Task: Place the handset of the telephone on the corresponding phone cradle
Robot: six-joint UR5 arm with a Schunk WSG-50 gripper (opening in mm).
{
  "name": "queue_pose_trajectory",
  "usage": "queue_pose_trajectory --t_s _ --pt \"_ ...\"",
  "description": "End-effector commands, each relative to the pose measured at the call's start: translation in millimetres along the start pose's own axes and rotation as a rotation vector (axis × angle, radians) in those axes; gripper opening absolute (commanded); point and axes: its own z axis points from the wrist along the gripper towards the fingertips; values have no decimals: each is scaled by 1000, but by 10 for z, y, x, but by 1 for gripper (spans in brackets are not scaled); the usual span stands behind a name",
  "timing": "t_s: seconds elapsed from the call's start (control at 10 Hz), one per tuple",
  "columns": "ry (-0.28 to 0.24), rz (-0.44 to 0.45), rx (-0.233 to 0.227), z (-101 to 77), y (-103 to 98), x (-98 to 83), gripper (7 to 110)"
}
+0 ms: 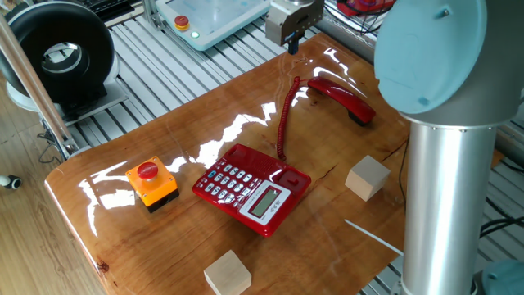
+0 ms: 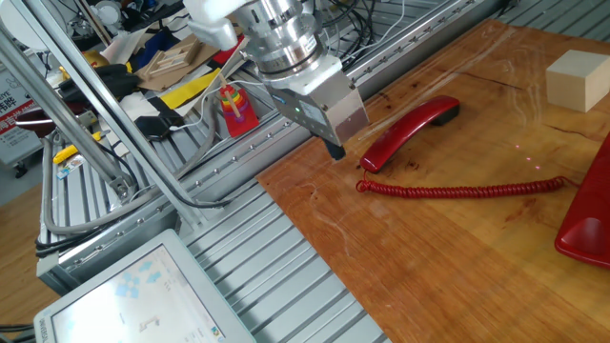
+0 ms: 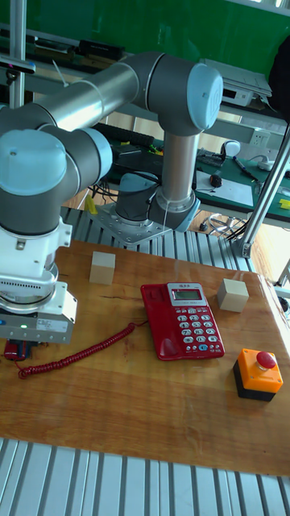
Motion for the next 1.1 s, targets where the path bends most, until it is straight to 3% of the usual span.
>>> queue_pose_trajectory --t_s 0.0,0.1,0.4,0.8,0.9,1.0 --pt "12 23 33 -5 -91 35 7" --pt "-4 46 -8 -3 10 -7 7" --pt "-125 29 -22 -23 43 -308 7" --pt "-155 22 -115 -50 274 -384 7" --pt "-196 -11 -122 183 248 -720 7" --pt "-177 -19 -96 412 184 -812 7"
